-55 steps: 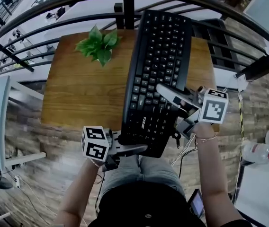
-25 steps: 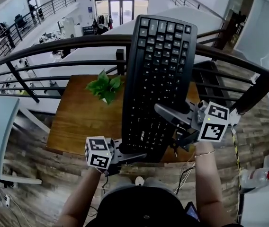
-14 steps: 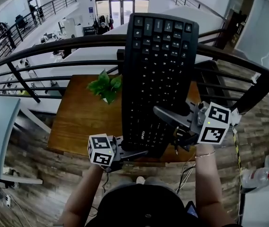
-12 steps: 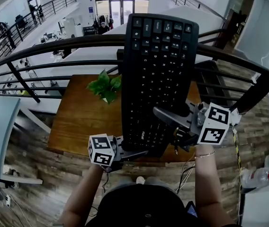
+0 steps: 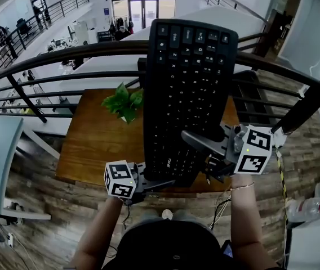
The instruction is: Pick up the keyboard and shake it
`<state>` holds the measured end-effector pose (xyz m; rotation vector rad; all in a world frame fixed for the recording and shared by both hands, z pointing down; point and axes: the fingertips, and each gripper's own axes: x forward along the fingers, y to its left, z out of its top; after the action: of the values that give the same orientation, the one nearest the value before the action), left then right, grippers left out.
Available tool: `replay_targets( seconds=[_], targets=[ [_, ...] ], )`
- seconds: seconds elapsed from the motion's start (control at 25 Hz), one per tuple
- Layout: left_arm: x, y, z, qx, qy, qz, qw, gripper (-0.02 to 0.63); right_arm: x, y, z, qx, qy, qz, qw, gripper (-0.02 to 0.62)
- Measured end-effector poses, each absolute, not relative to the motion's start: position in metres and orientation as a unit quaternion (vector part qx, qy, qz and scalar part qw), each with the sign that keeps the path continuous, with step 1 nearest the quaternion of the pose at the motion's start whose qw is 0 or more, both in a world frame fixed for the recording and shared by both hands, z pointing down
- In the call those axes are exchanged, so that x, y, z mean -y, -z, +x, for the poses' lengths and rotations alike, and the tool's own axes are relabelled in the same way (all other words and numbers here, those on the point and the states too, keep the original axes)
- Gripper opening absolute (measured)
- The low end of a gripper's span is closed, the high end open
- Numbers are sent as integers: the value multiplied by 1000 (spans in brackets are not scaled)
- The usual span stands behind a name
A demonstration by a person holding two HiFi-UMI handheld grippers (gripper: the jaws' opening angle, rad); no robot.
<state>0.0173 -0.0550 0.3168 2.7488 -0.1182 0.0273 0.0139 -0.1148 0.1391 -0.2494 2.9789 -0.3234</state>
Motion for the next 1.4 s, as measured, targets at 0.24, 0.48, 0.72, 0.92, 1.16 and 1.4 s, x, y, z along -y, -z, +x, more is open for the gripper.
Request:
replay_targets(
  seconds=[0.24,0.48,0.72,0.92,1.16,1.4],
  targets=[
    [59,-319,11,66,-28,983,170,104,112,-140,14,-990,96,-60,84,94],
    [59,-309,2,99,-59,982,147,104,108,-129,16,-989,95,-30,110,92],
    [65,-307,-22,134,-101,979,115,103,109,-128,8,-984,100,5,144,92],
    [66,-304,-32,154,-129,976,89,103,107,-128,10,-983,95,33,154,89],
    [66,-299,-42,178,-151,970,64,103,106,-126,7,-979,92,58,171,86],
    [63,-294,-52,197,-161,966,50,103,105,-123,4,-974,94,83,190,84]
  ],
)
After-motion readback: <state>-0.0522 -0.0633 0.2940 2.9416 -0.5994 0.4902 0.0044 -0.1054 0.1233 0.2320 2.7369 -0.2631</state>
